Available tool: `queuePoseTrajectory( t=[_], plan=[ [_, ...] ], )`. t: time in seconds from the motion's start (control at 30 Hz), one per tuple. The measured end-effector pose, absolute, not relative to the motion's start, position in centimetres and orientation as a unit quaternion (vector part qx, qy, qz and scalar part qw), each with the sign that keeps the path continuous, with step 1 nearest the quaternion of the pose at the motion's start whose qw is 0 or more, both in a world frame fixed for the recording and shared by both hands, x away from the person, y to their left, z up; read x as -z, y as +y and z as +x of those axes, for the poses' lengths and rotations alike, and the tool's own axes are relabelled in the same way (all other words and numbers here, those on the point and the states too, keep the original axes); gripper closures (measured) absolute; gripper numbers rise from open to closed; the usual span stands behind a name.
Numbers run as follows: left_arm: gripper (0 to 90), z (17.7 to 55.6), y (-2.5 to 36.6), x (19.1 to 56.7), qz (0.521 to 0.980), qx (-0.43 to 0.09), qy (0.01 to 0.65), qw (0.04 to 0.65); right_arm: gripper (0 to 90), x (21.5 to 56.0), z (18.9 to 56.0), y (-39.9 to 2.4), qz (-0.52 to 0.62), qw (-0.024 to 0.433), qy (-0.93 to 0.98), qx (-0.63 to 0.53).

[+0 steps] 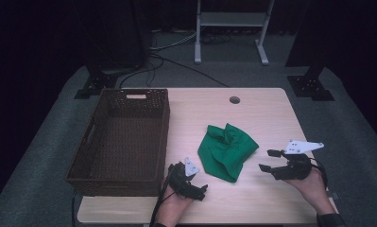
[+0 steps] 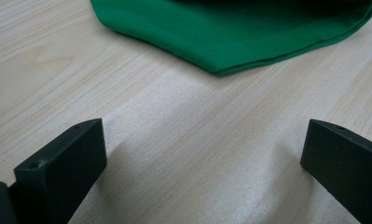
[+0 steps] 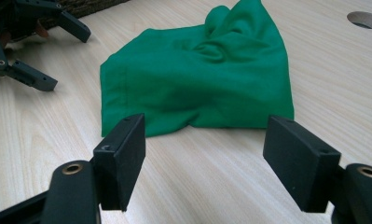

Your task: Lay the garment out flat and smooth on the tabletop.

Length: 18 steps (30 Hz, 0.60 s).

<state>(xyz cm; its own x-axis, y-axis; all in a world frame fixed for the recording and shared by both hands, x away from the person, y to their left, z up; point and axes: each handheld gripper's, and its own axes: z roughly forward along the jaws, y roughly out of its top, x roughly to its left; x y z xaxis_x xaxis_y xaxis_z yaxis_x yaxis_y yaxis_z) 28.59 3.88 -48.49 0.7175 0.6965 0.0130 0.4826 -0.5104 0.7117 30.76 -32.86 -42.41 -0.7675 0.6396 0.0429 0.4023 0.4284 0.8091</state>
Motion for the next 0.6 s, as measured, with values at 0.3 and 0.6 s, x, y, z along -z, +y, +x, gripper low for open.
queuePoseTrajectory(
  t=[0.3,0.6],
  plan=[
    [0.0,28.6,3.9,48.5,0.856,-0.150,0.344,0.355,31.5,42.2,31.2,-32.4,0.311,0.139,0.834,-0.434],
    [0.0,28.6,3.9,48.5,0.856,-0.150,0.344,0.355,32.3,42.0,31.7,-31.7,0.307,0.138,0.835,-0.434]
  ],
)
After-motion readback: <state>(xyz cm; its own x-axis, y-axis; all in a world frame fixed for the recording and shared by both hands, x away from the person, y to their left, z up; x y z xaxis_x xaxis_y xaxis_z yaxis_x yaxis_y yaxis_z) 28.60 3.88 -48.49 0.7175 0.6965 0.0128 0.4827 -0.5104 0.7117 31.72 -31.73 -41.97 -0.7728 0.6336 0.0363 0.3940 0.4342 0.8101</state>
